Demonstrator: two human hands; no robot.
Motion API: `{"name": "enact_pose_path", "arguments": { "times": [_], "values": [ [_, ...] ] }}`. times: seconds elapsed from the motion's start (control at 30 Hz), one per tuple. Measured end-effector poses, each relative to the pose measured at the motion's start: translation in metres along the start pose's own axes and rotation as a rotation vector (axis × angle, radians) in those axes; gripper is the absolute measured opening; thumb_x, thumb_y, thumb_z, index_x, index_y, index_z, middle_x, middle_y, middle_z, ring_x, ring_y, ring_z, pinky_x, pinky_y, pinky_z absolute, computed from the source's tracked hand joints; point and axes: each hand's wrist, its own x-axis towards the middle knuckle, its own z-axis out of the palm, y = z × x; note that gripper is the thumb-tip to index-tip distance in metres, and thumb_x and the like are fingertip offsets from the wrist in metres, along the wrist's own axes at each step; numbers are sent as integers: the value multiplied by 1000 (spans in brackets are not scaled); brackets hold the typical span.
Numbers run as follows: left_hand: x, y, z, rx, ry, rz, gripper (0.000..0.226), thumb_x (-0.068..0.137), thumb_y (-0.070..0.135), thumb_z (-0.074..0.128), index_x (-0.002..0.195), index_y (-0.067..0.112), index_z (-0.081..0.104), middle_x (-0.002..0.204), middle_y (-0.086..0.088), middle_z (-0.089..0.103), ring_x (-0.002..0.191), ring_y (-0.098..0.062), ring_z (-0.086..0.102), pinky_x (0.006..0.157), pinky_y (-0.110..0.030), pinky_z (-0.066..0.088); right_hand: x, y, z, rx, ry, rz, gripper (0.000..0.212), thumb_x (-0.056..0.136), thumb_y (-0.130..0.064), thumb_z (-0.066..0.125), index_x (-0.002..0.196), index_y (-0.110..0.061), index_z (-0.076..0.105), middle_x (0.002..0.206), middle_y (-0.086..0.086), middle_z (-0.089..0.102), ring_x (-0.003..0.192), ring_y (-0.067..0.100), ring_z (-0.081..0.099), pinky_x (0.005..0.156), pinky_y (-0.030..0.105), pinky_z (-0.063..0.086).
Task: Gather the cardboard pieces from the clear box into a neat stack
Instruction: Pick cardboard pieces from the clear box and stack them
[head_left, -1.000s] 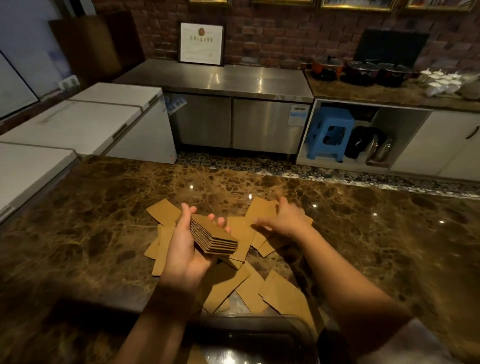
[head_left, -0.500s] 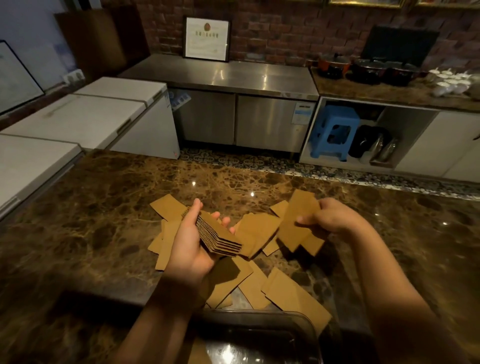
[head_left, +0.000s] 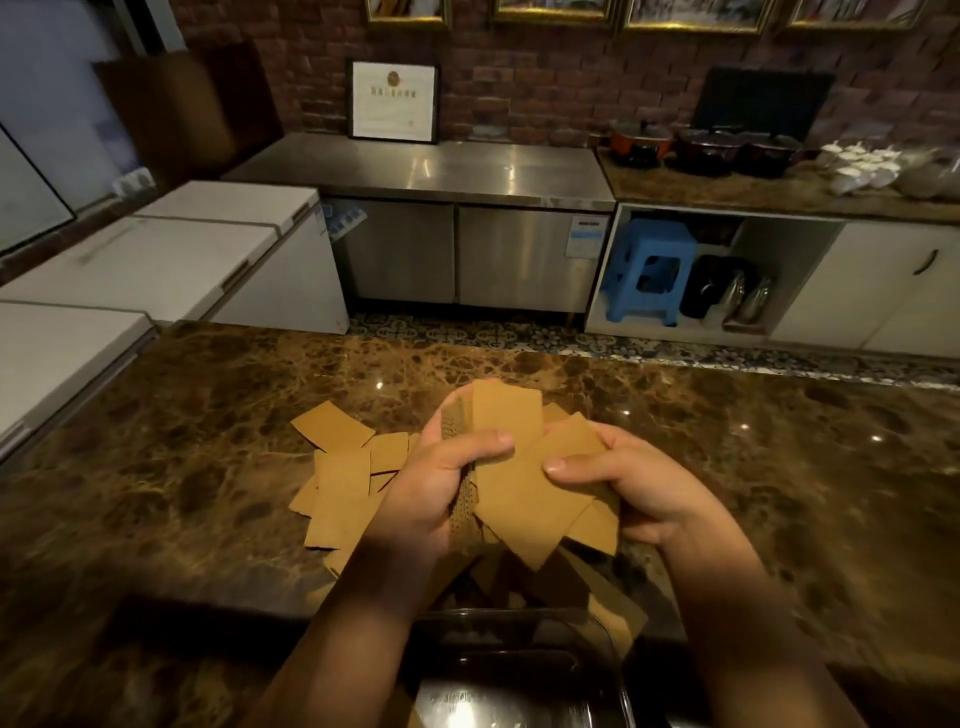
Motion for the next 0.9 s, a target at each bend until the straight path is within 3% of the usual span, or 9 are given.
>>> {"name": "enact_pose_path", "arguments": {
  "times": [0.07,0.23,0.37,0.5,0.6,0.7,0.8,0.9],
  "values": [
    [1,1,-2,-52,23,21,61,71,2,71,126,28,65,130,-27,63,113,-46,65,82,-59,57,1,0,3,32,5,-25,47,71,-2,74,117,-5,68,108,17,74,99,31,72,77,40,61],
    [-1,11,-18,-169,104,113,62,61,22,83,120,40,70,118,-9,74,101,-31,73,78,-51,57,-8,1,-11,272,36,-48,37,67,3,74,104,3,72,100,22,75,88,32,76,68,40,64],
    [-1,11,-16,-165,71,132,63,62,25,84,121,42,69,117,-7,75,102,-30,73,78,-51,57,-7,12,-7,587,-17,-102,40,66,-1,76,106,2,76,109,26,73,95,37,75,85,53,59],
    [0,4,-6,-17,134,154,50,77,11,77,119,38,69,109,-8,77,96,-30,75,70,-46,61,-7,14,14,338,98,-98,51,64,-9,85,113,-6,72,112,21,74,100,34,74,81,50,62],
    [0,1,-3,242,345,244,45,84,9,76,111,43,68,115,-8,72,91,-23,76,67,-41,63,-7,10,20,78,323,-227,29,75,-8,79,103,-10,71,97,11,79,87,23,77,66,34,63],
    [-3,-2,-1,331,338,318,43,80,28,82,113,50,64,123,-5,68,99,-23,73,76,-42,63,-8,9,25,-193,459,-346,15,85,-14,77,98,-19,71,91,-2,80,82,17,77,67,33,62],
    [-4,0,0,219,238,249,64,61,49,89,120,50,63,119,-5,72,98,-28,74,69,-40,62,-9,7,31,-14,304,-273,20,84,-11,75,104,-11,71,96,9,80,87,25,77,66,33,61],
    [-5,-1,-5,41,122,98,78,59,51,92,130,44,60,120,-8,74,107,-33,71,78,-50,60,-7,5,31,209,181,-112,40,76,-8,75,116,-4,68,108,19,76,95,31,75,70,40,64]
  ]
}}
